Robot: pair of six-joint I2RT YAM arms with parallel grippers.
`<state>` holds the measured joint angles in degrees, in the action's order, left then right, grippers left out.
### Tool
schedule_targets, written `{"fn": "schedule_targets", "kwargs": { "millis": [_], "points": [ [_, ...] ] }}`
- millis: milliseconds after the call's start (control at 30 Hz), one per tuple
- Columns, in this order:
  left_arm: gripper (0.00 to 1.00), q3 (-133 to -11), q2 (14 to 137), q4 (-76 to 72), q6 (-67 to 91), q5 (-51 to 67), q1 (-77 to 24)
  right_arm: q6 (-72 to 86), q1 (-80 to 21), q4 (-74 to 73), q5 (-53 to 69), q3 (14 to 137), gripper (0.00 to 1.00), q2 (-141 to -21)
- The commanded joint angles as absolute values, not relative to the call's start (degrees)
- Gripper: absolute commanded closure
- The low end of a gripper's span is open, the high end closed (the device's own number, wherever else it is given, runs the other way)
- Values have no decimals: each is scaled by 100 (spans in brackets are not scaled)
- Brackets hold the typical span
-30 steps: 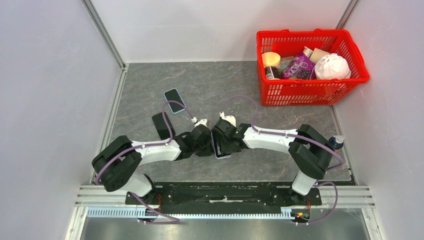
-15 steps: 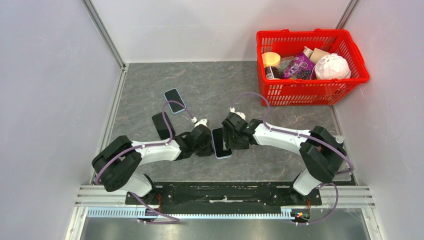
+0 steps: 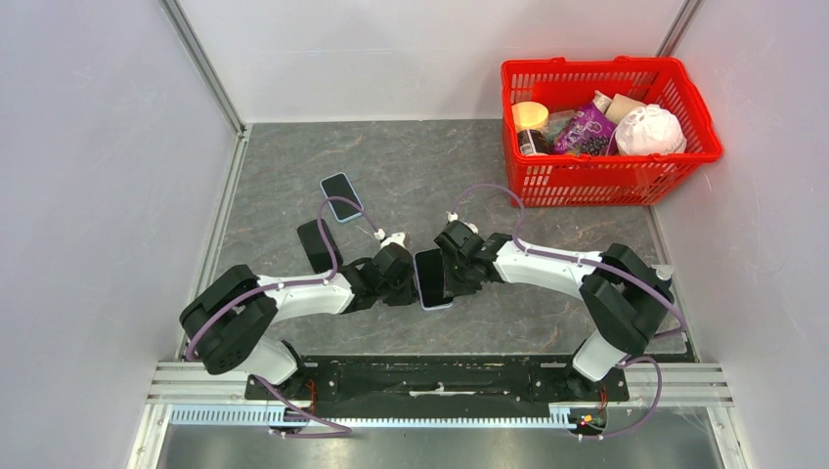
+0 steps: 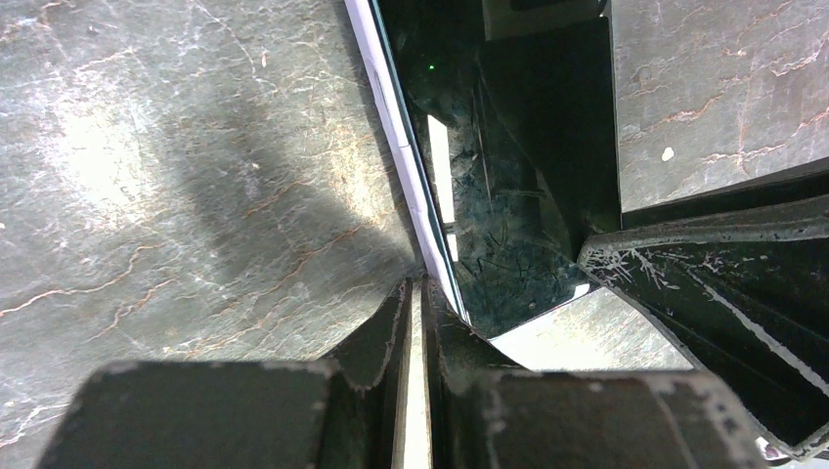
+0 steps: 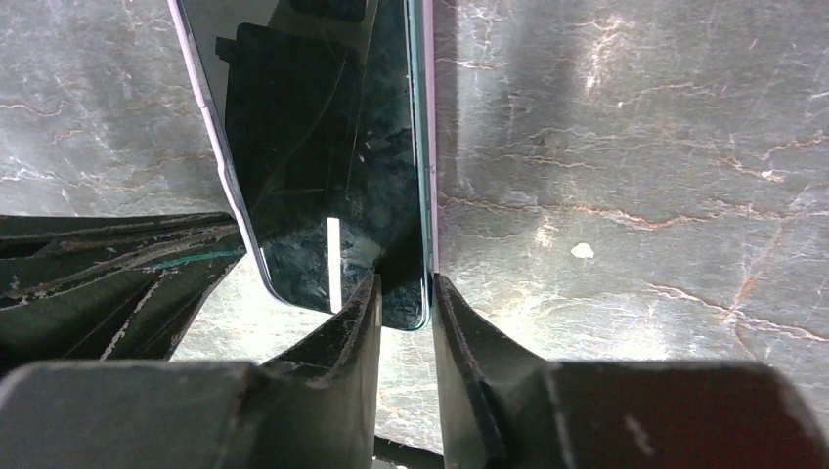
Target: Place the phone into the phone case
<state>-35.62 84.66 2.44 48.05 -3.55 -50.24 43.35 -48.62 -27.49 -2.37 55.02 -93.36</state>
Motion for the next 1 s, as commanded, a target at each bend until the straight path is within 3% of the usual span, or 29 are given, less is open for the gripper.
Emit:
{"fn": "schedule_targets", "kwargs": {
  "millis": [0, 167, 533, 967],
  "points": [
    [87, -3519, 8711, 431, 4913, -317, -5115, 4324, -4852, -2584, -74, 5539, 74, -9426],
    [87, -3541, 8765, 422, 4912, -299, -5115, 4378, -4890, -2465, 141, 5528, 86, -9450],
    [87, -3624, 8825, 430, 4900, -273, -5116, 4757, -5342, -2110, 179, 5371, 100, -10059],
    [87, -3771, 8840, 584, 4821, -331, -5115, 5110, -5860, -2158, -659, 5081, 100, -11078]
  ]
}}
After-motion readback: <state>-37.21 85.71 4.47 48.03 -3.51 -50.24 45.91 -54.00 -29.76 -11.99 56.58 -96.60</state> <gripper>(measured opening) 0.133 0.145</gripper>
